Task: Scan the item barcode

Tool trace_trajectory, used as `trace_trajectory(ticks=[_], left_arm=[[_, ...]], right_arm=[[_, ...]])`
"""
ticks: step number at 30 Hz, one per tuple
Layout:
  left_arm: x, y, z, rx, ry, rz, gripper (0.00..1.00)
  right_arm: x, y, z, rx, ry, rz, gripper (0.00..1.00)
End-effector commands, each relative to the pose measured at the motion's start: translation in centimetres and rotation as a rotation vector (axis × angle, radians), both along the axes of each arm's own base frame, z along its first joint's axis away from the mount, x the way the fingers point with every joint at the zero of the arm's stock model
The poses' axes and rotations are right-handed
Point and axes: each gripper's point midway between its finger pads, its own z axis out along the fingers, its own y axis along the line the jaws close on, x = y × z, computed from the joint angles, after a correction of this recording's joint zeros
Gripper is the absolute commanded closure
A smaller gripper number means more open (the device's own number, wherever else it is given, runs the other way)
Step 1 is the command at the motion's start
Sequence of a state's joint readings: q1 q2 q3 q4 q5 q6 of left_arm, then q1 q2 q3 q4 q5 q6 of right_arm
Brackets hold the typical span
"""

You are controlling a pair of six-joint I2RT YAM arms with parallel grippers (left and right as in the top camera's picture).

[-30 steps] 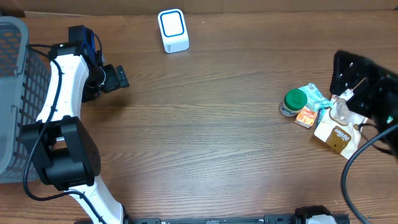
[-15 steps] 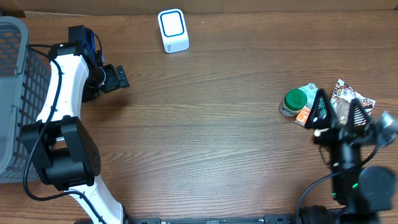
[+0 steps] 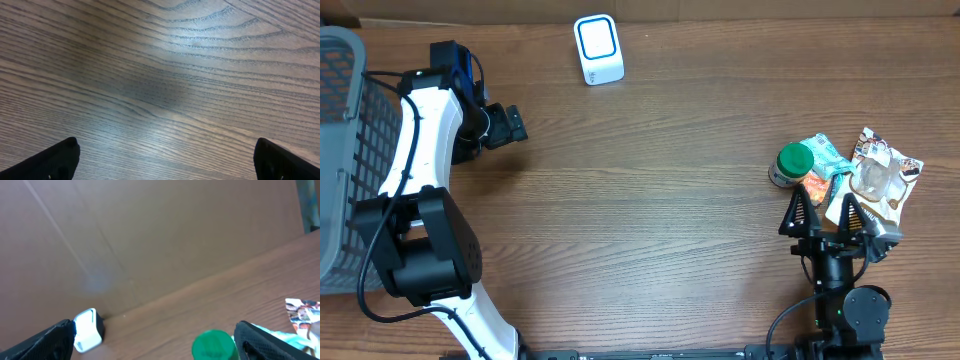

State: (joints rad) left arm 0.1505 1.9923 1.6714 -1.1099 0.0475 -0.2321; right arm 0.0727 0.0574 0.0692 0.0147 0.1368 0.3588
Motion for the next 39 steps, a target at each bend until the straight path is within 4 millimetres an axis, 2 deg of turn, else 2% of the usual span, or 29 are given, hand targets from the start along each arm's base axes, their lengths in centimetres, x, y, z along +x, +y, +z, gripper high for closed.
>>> trace_trajectory(ticks=[1, 5, 9, 39], left_arm=[[0.3, 0.1, 0.6, 0.01, -0.018, -0.008, 0.01], [0.3, 0.1, 0.6, 0.01, -0.018, -0.008, 0.01], [0.3, 0.1, 0.6, 0.01, -0.018, -0.008, 0.01], [0.3, 0.1, 0.6, 0.01, -0.018, -0.008, 0.0]], right_arm=[[0.2, 0.3, -1.5, -0.076, 0.02, 0.011, 0.0], [0.2, 0.9, -4.5, -0.089, 0.12, 0.051, 0.0], [0.0, 2.0, -4.1, -0.203, 0.1, 0.112, 0.0], [0.0, 2.2, -4.2, -0.204, 0.1, 0.121, 0.0]])
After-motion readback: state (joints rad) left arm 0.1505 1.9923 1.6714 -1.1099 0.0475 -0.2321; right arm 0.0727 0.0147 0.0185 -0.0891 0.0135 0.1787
